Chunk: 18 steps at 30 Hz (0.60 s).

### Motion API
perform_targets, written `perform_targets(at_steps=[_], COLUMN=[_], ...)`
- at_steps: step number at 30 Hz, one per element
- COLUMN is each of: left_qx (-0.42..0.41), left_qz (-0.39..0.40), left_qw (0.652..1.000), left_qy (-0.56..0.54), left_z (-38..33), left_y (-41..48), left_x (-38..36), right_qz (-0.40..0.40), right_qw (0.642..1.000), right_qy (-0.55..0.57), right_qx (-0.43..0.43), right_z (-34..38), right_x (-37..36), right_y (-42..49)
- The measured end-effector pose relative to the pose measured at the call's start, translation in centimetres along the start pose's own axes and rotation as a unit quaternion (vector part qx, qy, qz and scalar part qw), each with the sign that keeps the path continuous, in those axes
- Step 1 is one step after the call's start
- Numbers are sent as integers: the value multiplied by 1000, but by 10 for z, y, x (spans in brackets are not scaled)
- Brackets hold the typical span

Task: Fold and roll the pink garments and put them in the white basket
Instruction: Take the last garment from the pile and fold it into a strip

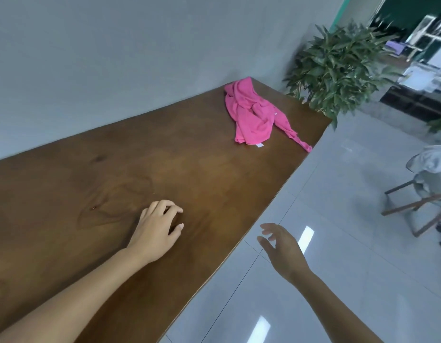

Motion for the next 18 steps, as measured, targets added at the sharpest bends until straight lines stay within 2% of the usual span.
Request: perform_targets(at_steps=[7, 14, 18], left_qx=[40, 149, 164], left_qz=[33, -36, -48], left_qw=[998, 986, 979], left_qy=[43, 66, 116], left_z=[-28, -48, -55], left_y=[58, 77, 76], left_x=[-28, -50, -53], right_qz=[0, -21, -33], right_qw=[1000, 998, 989], right_qy=[-4, -39, -110], right_qx=[-17, 49, 97], right_z=[-36, -73, -101], right_x=[34, 79, 106], right_y=[66, 167, 240])
Point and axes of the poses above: each hand's wrist, its own y-axis towards the middle knuckle, its own x-axis out of the back of the hand, z = x × y, the point moved 4 cm from there along y, towards the middle knuckle, and after that the axes turned 5 degrees about x, right-handed, at the moved point
